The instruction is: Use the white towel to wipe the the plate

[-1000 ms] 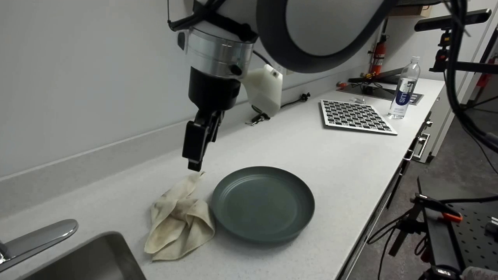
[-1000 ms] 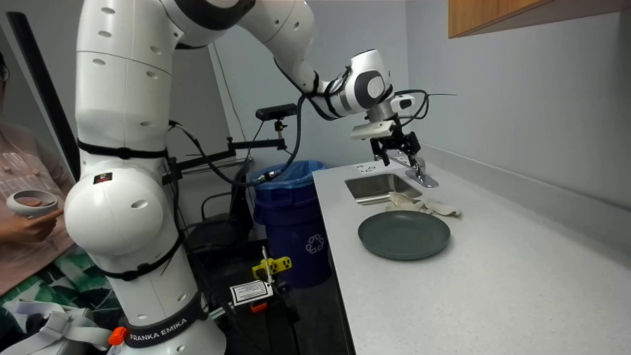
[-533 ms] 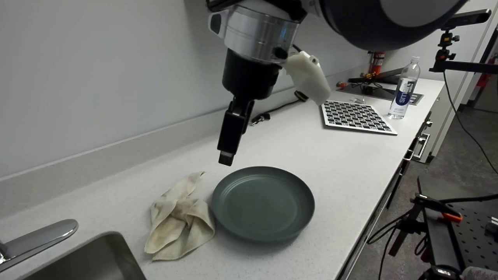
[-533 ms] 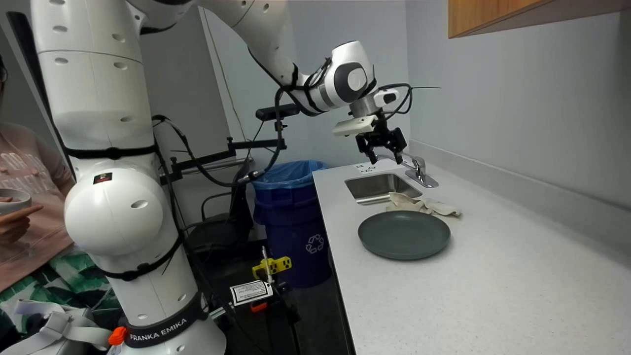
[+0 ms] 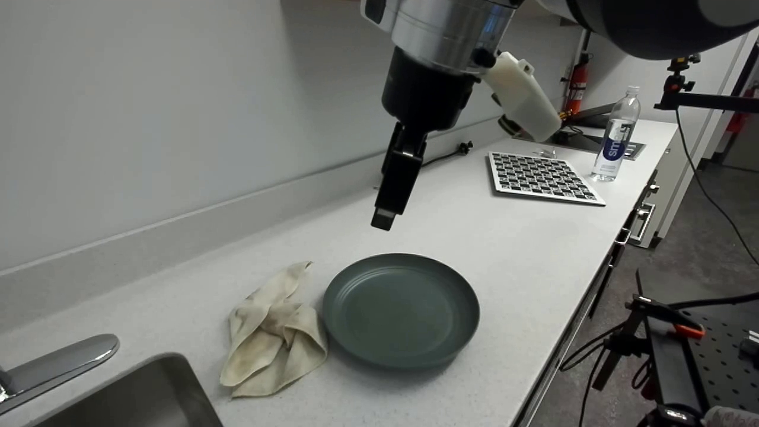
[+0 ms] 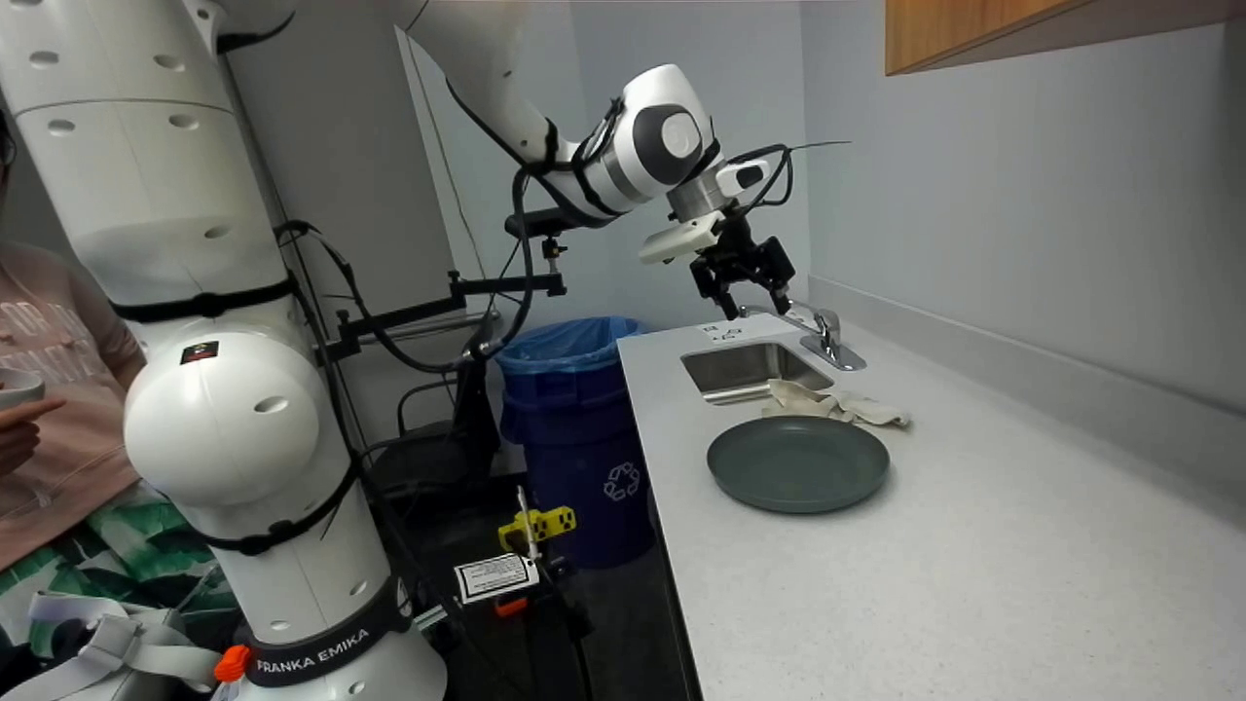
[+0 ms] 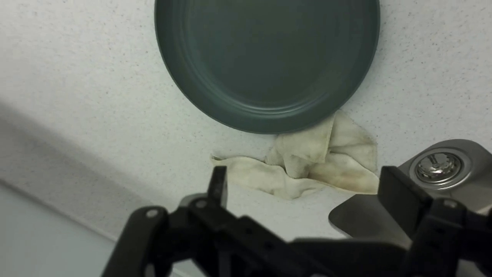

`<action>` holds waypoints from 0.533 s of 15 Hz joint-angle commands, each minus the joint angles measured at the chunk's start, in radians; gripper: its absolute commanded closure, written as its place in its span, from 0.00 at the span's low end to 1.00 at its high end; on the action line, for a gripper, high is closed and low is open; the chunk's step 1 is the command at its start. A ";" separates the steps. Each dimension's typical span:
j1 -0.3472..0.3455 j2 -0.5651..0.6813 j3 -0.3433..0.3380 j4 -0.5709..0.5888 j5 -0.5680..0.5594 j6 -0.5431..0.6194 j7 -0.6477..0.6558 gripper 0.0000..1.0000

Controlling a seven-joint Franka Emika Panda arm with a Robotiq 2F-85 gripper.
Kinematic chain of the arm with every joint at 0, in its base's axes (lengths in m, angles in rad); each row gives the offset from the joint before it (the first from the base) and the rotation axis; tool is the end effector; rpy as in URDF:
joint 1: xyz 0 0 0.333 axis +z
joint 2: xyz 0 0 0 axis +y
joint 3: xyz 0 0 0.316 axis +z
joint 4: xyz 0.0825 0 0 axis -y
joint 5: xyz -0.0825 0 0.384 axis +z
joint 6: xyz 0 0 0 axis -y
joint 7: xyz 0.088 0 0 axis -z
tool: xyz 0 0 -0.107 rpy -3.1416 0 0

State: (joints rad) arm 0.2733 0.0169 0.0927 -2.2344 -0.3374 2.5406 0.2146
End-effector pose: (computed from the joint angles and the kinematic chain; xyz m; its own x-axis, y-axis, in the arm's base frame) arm 0.5146 0.2014 0.3921 0.8658 0.4018 0.2984 0.3561 -0.9135 0.1968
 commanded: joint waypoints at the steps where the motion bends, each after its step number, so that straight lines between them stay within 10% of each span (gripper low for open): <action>1: -0.038 -0.057 0.030 -0.051 -0.072 0.011 0.071 0.00; 8: -0.048 -0.031 0.041 -0.027 -0.049 -0.001 0.060 0.00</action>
State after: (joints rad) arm 0.2564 -0.0139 0.1029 -2.2618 -0.3900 2.5406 0.2778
